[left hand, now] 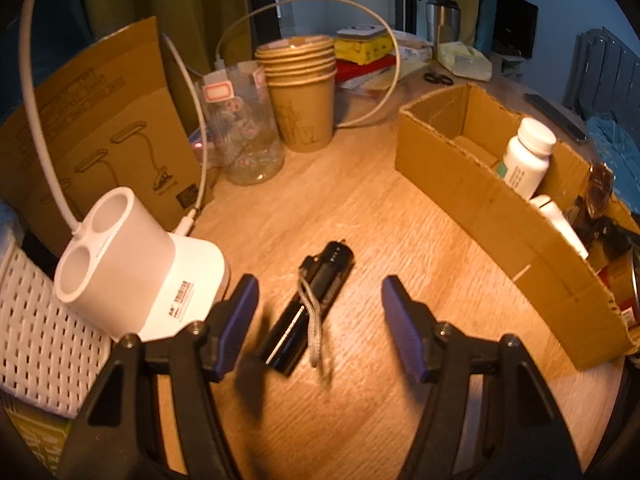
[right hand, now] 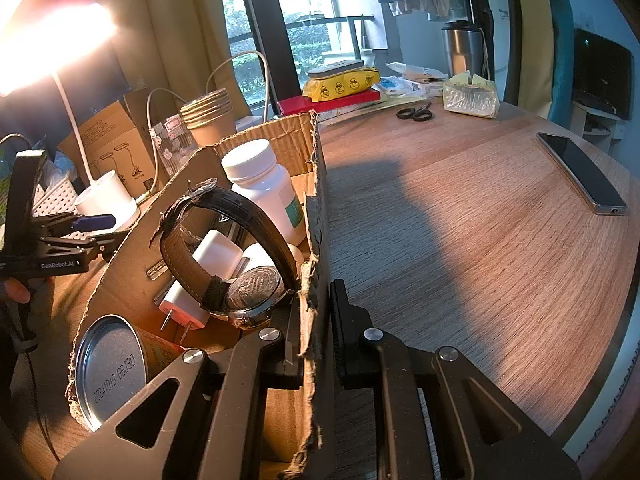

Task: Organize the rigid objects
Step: 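Withdraw the left tool from the box toward the black flashlight, then grasp the black flashlight with the left tool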

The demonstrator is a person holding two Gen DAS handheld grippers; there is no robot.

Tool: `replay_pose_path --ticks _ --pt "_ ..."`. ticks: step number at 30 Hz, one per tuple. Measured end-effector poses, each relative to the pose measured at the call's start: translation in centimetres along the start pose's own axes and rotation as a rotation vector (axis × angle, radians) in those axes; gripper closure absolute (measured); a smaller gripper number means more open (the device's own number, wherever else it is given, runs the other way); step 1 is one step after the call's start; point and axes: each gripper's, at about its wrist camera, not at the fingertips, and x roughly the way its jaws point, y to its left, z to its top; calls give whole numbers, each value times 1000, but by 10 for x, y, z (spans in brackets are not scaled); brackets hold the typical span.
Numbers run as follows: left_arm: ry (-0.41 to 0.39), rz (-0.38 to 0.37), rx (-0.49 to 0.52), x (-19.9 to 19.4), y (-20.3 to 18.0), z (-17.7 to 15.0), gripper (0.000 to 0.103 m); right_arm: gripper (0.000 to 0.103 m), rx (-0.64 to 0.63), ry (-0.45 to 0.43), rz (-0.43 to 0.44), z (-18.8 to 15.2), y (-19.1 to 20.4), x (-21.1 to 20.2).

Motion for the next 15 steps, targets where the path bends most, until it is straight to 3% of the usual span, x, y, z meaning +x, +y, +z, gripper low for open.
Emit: replay_pose_path --ticks 6,15 --pt "20 -10 22 6 -4 0 41 90 0 0 0 0 0 0" --pt "45 24 29 13 -3 -1 53 90 0 0 0 0 0 0"
